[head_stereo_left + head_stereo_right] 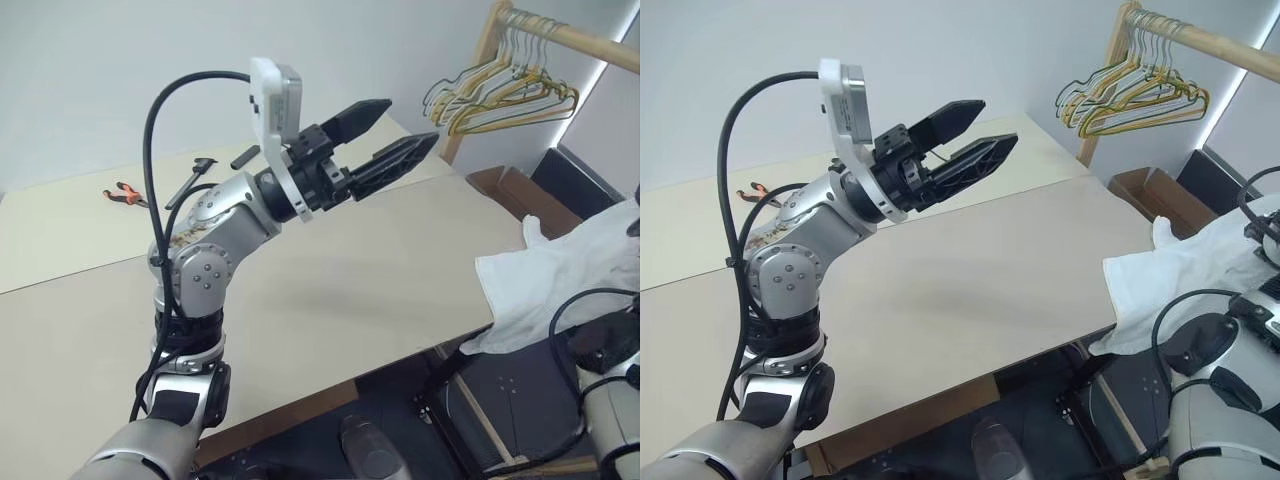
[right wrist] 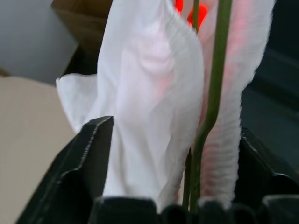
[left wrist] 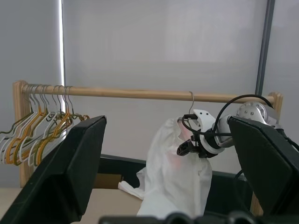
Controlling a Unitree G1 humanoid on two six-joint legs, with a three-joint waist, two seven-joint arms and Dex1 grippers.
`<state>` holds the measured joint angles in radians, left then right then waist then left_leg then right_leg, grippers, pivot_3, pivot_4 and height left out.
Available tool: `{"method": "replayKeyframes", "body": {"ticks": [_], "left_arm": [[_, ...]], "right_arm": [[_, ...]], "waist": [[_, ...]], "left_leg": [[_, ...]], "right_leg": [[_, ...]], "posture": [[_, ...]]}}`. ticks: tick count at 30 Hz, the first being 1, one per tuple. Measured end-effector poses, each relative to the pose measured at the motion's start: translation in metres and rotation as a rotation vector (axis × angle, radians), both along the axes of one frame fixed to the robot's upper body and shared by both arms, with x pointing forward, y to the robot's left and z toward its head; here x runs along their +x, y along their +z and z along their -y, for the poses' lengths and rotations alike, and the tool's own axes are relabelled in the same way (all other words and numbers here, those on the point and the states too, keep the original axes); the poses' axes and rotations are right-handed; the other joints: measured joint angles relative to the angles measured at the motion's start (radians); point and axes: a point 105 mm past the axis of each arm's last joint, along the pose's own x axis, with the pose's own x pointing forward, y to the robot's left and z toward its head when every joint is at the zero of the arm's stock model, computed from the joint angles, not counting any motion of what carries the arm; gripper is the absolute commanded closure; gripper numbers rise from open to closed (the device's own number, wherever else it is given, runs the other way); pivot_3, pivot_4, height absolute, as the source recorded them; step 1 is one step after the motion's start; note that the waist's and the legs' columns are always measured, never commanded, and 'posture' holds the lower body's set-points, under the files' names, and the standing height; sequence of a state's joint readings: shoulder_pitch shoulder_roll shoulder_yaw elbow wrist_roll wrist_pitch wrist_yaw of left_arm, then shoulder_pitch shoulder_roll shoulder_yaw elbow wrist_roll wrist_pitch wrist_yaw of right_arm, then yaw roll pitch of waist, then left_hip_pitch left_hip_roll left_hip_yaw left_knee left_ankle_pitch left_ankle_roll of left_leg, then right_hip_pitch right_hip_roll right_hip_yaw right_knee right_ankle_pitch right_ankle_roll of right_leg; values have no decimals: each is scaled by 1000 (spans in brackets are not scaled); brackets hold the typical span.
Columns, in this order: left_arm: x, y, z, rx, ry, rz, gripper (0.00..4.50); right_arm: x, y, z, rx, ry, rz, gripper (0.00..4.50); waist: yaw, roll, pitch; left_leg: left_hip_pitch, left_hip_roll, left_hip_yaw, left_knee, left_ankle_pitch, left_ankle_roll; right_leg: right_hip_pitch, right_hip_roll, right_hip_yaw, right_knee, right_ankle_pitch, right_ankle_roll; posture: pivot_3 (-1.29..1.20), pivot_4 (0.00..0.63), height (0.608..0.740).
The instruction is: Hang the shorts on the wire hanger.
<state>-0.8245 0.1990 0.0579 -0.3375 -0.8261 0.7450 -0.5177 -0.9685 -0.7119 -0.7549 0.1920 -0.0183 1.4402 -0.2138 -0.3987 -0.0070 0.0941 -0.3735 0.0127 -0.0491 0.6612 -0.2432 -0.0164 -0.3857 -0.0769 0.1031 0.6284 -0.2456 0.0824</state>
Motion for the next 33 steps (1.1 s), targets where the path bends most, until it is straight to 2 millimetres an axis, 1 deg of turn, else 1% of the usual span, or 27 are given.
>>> {"method": "replayKeyframes", "body": {"ticks": [3,5,9,14,17,20,22,23,24,25,27,29,30,31,33], "left_arm": [[1,0,-1,1,4,1,0],[1,0,-1,2,3,3,0],[3,-1,-1,7,1,-4,0],[4,-2,-1,14,-5,-6,0],[4,-1,0,17,-10,0,0],[3,2,0,18,-11,10,0],[5,2,-1,22,-2,9,0],[6,2,-2,24,6,8,0],[7,2,-3,25,12,7,0],[9,3,-4,22,29,15,0],[14,4,-6,14,70,34,0],[18,8,-10,12,116,65,0],[15,7,-17,34,138,96,0],[13,0,-25,54,157,108,0],[15,-21,-39,101,198,85,0]], "right_arm": [[-2,8,4,-139,-51,1,28],[-2,17,5,-278,-78,-2,28],[1,36,-1,-478,-96,38,28],[-2,49,-5,-672,-130,75,28],[-5,57,-12,-770,-144,133,28],[-15,71,-23,-942,-166,204,28],[-24,82,-36,-1080,-181,256,28],[-28,88,-47,-1163,-167,293,28],[-29,93,-56,-1208,-139,331,28],[-28,98,-71,-1244,-68,394,28],[-20,105,-102,-1241,120,526,28],[-7,103,-142,-1151,400,666,28],[1,99,-170,-1069,607,740,28],[4,94,-190,-1021,754,774,28],[8,86,-214,-927,963,809,28]], "waist": [[-2,0,0],[-2,0,0],[-3,0,0],[-1,0,0],[-1,0,0],[0,0,0],[-1,0,0],[-2,0,0],[-3,0,0],[-3,0,0],[-7,0,0],[-13,-2,-1],[-22,-1,-3],[-27,1,-4],[-24,0,-4]], "left_leg": [[0,0,1,0,0,0],[1,0,0,0,0,0],[2,0,1,0,0,0],[2,0,1,0,0,0],[2,0,1,0,0,0],[2,0,1,-1,0,0],[2,0,2,-1,0,0],[2,0,2,-1,0,0],[2,0,3,-1,0,0],[3,0,3,-1,0,0],[3,0,3,-1,0,0],[5,0,2,-1,0,0],[6,1,2,-2,0,0],[6,1,2,-3,0,0],[6,1,0,-3,0,0]], "right_leg": [[0,0,1,0,0,0],[0,0,1,0,0,0],[0,0,2,0,0,0],[0,0,2,0,0,1],[0,0,3,0,0,1],[0,0,3,0,0,1],[0,0,3,0,0,1],[0,0,4,0,0,1],[0,1,4,1,0,1],[0,1,5,0,0,2],[2,1,6,0,1,2],[4,2,5,0,1,2],[5,2,5,0,1,2],[6,2,5,0,0,2],[5,2,4,0,0,2]], "posture": [[-330,55,740],[-332,52,740],[-334,48,740],[-336,41,740],[-335,35,740],[-334,30,740],[-333,27,740],[-331,26,740],[-329,25,740],[-327,24,740],[-316,21,740],[-299,15,740],[-293,14,740],[-285,13,740],[-240,5,740]]}}
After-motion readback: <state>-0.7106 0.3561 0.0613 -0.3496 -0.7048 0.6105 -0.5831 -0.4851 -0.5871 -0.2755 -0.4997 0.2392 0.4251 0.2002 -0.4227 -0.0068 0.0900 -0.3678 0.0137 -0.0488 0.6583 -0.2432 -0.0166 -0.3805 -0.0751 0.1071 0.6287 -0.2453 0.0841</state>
